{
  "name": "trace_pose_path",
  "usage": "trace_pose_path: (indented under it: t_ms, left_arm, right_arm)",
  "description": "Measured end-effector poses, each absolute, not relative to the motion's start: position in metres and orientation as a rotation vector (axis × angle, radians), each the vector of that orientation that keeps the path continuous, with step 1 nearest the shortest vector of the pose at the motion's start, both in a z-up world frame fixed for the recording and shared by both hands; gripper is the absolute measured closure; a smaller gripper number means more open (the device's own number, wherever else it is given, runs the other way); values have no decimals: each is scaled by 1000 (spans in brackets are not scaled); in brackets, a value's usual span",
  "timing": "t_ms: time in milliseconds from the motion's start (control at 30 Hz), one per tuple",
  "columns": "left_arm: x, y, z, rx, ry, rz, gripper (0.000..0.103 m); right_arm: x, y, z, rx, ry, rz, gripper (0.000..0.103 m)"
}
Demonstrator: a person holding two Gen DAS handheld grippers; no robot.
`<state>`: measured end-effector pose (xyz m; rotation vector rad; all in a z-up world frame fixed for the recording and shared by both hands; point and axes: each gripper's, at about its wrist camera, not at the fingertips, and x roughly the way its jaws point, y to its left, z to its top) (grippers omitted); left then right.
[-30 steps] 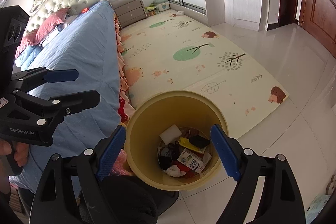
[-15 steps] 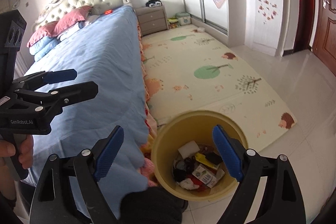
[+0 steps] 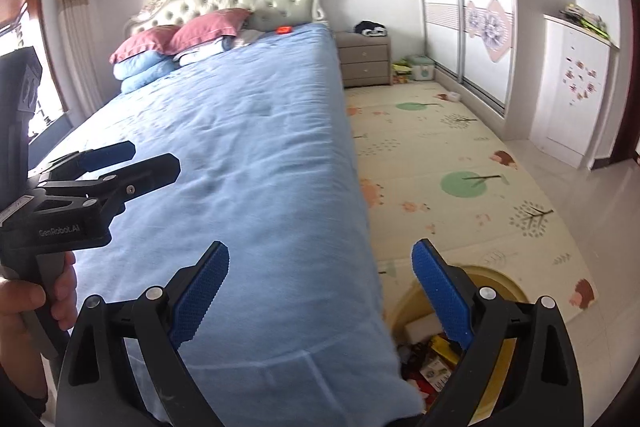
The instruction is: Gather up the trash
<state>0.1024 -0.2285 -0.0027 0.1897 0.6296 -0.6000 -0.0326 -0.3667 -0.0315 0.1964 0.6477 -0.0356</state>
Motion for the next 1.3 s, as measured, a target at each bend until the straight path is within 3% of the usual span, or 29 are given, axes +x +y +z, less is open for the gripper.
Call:
trace_pose_path:
  t_ms: [733,1300]
  left_arm:
    - [135,-76,0,28,591,-270,4]
    - [136,-35,12,20,528,-130,4]
  right_arm:
    - [34,-239,-2,86,549,97,10]
    - [50,-217,3,105,530,119,8]
